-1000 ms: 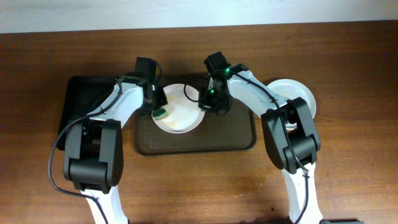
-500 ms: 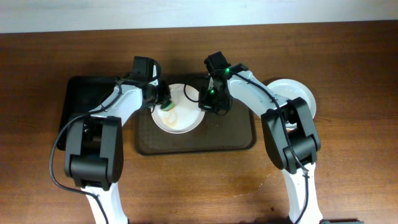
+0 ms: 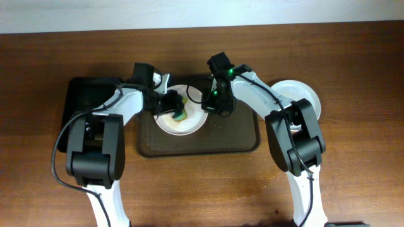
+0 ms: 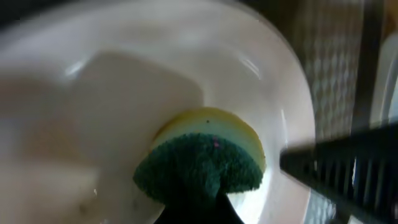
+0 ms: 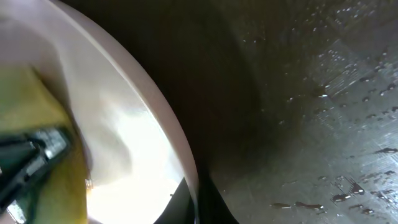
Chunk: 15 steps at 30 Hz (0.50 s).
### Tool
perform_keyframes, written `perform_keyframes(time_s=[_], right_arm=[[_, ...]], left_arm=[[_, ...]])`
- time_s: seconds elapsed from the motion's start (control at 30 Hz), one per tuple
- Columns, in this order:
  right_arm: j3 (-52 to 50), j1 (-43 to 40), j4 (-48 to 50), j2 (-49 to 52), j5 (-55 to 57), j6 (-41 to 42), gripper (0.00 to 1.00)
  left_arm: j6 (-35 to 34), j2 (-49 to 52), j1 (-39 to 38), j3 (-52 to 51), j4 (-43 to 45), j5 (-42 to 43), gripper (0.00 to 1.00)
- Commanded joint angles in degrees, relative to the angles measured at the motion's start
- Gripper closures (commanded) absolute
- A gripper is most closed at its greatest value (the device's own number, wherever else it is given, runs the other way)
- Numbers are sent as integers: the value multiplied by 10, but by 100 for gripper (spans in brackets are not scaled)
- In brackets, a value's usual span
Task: Clean dirty plates on tray and stack at the side
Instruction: 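Scrub the pinkish plate with the sponge in the left gripper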
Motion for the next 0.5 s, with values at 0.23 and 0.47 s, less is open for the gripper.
perform_keyframes(time_s=[0.23, 0.47], right_arm=[[-17, -8, -8, 16, 48, 5, 96], [-17, -7, -15, 16, 43, 2, 96]], left_arm=[[-154, 83, -2, -50, -154, -471, 99], [87, 83, -1, 37, -292, -92, 99]])
